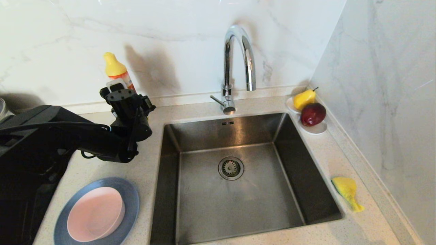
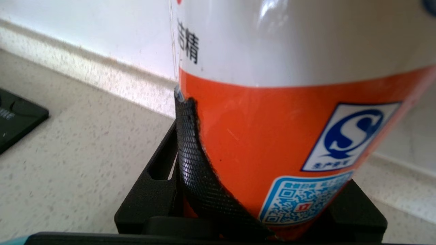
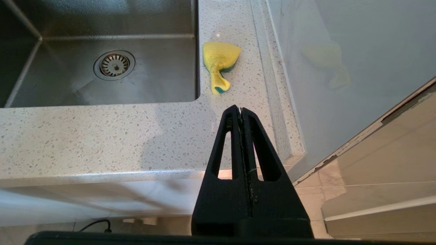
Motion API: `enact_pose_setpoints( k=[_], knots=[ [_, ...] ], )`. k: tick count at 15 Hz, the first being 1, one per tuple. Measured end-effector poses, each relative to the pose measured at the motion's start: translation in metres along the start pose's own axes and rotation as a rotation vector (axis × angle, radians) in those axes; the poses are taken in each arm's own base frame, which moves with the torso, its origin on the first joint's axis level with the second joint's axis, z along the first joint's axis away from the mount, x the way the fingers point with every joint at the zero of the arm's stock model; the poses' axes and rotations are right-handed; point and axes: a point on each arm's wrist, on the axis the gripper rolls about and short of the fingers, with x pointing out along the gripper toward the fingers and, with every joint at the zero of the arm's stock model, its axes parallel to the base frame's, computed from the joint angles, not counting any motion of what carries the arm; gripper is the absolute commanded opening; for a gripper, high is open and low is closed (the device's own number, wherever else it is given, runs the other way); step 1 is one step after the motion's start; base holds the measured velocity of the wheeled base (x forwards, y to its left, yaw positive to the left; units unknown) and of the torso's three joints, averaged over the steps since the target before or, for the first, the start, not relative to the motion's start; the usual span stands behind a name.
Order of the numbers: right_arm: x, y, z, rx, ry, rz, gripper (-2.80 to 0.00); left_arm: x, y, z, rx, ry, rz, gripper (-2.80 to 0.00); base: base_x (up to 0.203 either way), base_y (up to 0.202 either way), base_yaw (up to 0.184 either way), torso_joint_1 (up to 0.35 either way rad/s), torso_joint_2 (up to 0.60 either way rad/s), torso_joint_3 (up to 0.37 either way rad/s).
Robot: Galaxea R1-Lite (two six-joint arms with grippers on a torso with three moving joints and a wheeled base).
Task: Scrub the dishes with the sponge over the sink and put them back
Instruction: Place the dish soap on the table
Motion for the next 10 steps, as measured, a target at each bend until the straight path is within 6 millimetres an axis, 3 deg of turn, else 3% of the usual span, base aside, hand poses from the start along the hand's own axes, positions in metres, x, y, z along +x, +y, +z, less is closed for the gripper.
enact_pose_setpoints(
  k=[10],
  knots=[
    [0.0, 0.0, 0.0, 0.0, 0.0, -0.001, -2.8, 0.009, -0.005, -0.015, -0.001, -0.049, 0.009, -2.8, 0.0, 0.0, 0.0, 0.0, 0.0, 0.0]
  ],
)
